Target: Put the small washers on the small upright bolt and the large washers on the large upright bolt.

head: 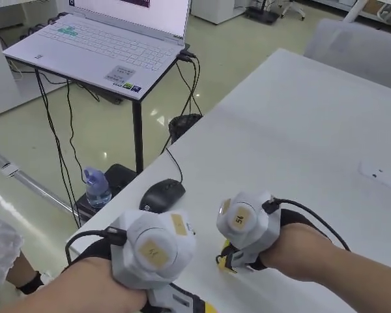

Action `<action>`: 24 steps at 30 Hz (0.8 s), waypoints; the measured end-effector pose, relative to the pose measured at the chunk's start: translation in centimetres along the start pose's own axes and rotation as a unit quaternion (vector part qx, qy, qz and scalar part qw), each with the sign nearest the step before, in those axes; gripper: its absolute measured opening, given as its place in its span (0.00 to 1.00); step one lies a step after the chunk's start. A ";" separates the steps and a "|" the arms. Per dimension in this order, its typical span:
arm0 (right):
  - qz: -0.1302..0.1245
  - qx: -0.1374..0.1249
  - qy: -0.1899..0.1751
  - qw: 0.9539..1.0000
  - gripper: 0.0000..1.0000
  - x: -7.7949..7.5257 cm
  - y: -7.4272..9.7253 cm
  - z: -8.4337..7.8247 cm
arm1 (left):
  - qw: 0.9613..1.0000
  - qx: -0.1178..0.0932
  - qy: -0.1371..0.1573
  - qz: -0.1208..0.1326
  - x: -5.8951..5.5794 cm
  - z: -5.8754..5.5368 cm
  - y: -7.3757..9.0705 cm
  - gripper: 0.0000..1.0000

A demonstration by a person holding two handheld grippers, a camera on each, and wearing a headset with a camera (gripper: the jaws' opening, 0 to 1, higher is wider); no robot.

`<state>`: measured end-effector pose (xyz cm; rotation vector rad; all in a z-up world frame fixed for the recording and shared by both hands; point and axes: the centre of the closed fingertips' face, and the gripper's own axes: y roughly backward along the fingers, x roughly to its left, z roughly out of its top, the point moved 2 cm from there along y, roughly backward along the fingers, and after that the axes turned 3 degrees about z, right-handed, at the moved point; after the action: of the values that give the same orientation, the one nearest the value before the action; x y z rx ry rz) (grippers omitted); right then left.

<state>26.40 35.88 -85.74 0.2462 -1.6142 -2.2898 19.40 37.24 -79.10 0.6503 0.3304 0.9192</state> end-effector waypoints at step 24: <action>-0.056 -0.001 -0.113 0.992 0.13 2.7 9.6 -10.7 | 0.999 -0.006 -0.020 -0.028 -0.6 1.3 -0.7 0.80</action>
<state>28.91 22.56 -80.22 0.0821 -1.7463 -2.4800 20.14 35.94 -78.61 0.6452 0.3061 0.8525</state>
